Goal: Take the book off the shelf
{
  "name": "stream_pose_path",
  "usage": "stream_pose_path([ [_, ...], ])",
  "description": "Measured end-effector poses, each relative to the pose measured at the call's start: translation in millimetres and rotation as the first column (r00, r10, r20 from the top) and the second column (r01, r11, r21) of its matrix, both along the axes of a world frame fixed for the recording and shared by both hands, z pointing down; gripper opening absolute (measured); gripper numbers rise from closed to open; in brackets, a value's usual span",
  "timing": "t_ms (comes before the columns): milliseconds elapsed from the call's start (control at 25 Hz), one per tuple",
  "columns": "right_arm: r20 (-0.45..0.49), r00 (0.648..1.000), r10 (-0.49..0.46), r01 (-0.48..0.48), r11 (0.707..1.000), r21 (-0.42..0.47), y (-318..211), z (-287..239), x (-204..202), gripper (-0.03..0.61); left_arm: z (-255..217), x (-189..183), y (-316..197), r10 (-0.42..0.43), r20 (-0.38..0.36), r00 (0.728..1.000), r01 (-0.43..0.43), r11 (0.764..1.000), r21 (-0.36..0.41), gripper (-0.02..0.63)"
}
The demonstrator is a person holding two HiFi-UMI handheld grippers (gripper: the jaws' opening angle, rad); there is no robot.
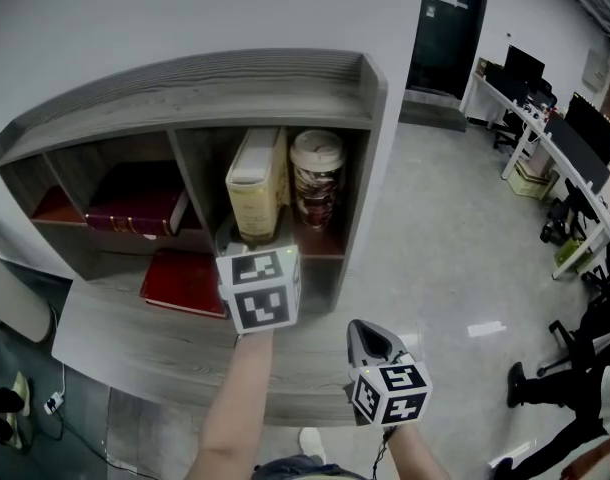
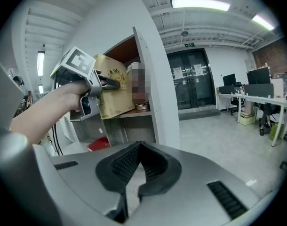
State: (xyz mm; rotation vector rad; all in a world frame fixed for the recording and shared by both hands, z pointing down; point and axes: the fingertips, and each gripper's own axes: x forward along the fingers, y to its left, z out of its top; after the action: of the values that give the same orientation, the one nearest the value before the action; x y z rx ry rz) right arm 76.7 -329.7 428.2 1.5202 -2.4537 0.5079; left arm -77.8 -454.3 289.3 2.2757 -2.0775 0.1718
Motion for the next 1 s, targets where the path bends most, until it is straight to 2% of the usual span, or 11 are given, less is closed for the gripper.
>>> stream_pose_path([
  [1000,0.001,0.999,-0.037,0.037,0.998,0.043,71.1,-15.2,-26.1,0.008,-0.6,-11.1,103.9,0.019,-0.009,1.0,-0.019,1.0,0.015,0.228],
])
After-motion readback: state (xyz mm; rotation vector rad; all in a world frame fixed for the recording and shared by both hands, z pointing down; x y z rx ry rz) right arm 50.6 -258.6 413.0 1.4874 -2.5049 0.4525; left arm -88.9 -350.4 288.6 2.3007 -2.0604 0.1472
